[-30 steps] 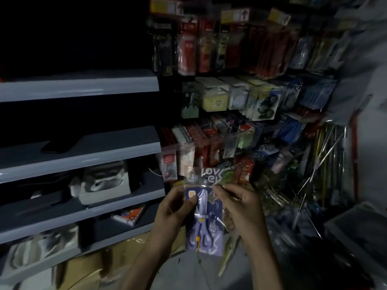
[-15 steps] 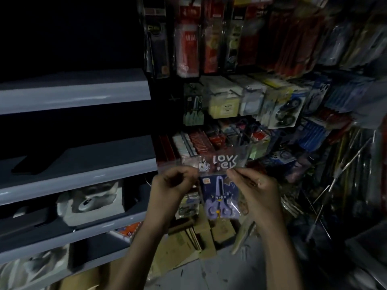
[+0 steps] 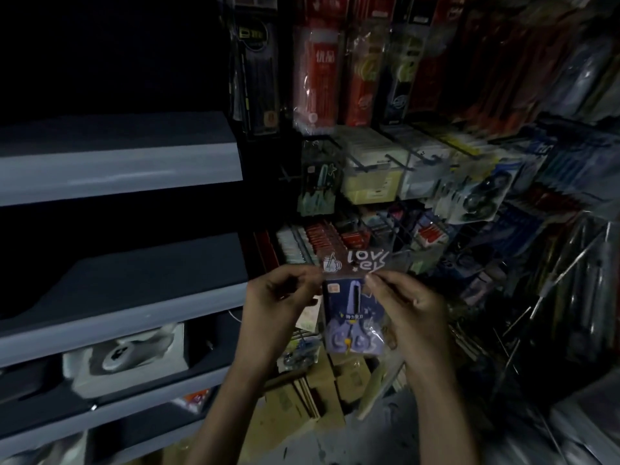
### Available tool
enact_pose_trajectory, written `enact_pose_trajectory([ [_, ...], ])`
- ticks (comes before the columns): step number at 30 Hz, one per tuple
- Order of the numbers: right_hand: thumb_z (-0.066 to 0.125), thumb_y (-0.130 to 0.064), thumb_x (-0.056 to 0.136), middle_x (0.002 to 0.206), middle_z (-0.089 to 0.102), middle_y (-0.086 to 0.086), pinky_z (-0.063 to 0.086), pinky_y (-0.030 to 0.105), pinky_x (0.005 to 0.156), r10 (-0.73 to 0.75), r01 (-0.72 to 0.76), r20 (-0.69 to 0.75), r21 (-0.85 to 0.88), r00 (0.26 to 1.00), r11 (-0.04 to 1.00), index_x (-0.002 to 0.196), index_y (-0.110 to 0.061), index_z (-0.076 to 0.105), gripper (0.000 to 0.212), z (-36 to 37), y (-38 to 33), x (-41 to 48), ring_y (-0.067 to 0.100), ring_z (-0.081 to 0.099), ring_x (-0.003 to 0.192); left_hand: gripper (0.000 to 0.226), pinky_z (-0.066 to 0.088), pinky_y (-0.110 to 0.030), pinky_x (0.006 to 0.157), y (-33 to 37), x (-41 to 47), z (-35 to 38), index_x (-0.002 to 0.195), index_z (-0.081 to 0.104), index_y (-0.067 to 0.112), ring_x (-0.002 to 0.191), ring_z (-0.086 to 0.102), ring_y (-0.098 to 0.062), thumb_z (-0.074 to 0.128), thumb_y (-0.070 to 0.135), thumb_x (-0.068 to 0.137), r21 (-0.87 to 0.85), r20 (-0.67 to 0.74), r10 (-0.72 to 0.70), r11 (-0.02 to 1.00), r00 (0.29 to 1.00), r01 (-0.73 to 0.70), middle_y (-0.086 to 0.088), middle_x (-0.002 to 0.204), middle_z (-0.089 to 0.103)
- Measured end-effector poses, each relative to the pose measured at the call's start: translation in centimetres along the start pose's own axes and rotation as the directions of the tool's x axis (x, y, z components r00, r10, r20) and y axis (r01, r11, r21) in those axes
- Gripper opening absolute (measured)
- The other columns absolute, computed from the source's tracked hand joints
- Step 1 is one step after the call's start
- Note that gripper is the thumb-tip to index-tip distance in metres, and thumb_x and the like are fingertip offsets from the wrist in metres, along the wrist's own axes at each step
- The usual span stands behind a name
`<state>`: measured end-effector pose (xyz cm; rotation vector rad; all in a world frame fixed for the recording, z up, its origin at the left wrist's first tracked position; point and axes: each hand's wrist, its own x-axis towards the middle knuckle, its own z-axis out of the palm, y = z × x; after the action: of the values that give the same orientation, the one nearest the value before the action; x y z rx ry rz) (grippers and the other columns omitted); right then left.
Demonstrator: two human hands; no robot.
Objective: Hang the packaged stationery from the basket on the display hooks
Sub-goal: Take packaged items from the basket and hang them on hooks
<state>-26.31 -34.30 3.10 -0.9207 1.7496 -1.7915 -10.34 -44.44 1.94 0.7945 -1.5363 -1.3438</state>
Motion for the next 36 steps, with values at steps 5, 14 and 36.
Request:
enact_pose_trajectory([
  [5,0.074,-0.024,0.094,0.094,0.079,-0.013,0.055,0.016,0.072,-0.038,0.038,-0.039,-0.01,0.999,0.999,0.099,-0.025,0.078,0.007,-0.5,0.7,3.6,0.003,0.074,0.091,0.013,0.059,-0.033,0.082,0.7,2.6,1.3,0.105,0.079,0.022,0.097,0.075,-0.015,0.068,0.014,0.101,0.013,-0.031,0.018,1.0,0.999,-0.018,0.005,0.1,0.08],
  [14,0.073,-0.025,0.096,0.091,0.077,-0.014,0.053,0.014,0.073,-0.159,0.156,-0.038,-0.074,0.987,0.985,0.095,-0.033,0.075,0.007,-2.3,1.9,10.0,0.001,0.072,0.09,0.031,0.06,-0.027,0.082,2.8,8.4,6.3,0.131,0.068,0.02,0.099,0.072,-0.008,0.071,0.017,0.1,0.12,-0.195,0.111,0.989,0.974,-0.089,0.004,0.106,0.076],
  [36,0.08,-0.027,0.091,0.078,0.077,-0.004,0.052,0.024,0.066,-0.203,0.189,0.072,0.164,0.977,0.968,0.09,-0.012,0.078,0.015,0.8,1.0,17.6,0.009,0.073,0.076,0.029,0.06,-0.043,0.084,5.6,9.4,8.3,0.134,0.066,0.007,0.084,0.064,-0.024,0.053,0.008,0.107,0.072,-0.183,0.257,0.966,0.949,-0.248,-0.008,0.088,0.067],
])
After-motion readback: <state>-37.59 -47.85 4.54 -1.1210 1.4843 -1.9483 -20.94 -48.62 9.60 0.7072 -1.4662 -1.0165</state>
